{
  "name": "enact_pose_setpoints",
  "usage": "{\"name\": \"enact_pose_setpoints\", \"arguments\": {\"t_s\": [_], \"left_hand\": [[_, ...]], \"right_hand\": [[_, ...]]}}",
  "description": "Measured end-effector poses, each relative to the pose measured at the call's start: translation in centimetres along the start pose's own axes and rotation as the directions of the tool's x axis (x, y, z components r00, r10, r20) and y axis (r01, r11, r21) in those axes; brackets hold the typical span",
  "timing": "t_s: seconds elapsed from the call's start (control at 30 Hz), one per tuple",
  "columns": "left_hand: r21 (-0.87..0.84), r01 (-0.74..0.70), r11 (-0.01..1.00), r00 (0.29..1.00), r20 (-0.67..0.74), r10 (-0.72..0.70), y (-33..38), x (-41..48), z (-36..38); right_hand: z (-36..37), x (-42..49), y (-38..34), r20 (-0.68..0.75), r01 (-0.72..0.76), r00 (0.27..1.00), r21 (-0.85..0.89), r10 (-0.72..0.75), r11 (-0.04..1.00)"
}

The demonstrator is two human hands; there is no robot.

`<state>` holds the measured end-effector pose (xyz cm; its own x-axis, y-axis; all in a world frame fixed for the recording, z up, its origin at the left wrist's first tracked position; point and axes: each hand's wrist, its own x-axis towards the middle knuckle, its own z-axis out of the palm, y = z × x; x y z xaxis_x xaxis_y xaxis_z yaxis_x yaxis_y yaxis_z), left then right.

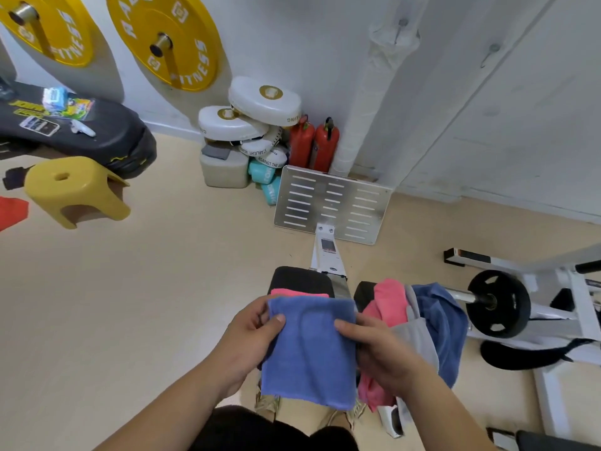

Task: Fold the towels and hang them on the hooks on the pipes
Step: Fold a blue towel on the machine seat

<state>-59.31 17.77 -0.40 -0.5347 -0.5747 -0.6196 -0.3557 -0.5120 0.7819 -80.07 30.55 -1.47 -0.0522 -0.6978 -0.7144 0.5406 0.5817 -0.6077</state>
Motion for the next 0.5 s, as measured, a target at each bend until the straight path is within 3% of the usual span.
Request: {"name": "enact_pose_setpoints", "arguments": {"t_s": [0.1, 0.23, 0.37, 0.5], "left_hand": [[0.120, 0.117, 0.986, 0.992, -0.067, -0.110, -2.1, 2.3, -0.6], [0.216, 0.128, 0.968, 0.983, -0.154, -0.096, -2.8, 5.3, -0.7], [0.324, 0.100, 0.941, 0.978, -0.206, -0.033, -2.0, 7.9, -0.4], [0.381, 0.199, 0.903, 0.971, -0.201, -0.130, -2.6, 9.1, -0.4]], "right_hand": [[0.2, 2.5, 1.2, -0.194, -0.040, 0.981, -0.108, 0.018, 0.993], [1.4, 5.1, 1.4, -0.379, -0.070, 0.924, -0.276, -0.042, 0.959], [1.2, 7.2, 0.8, -0.440, -0.032, 0.886, -0.372, -0.146, 0.927], [0.5, 8.5, 1.7, -0.423, -0.136, 0.906, -0.367, -0.035, 0.920]]}}
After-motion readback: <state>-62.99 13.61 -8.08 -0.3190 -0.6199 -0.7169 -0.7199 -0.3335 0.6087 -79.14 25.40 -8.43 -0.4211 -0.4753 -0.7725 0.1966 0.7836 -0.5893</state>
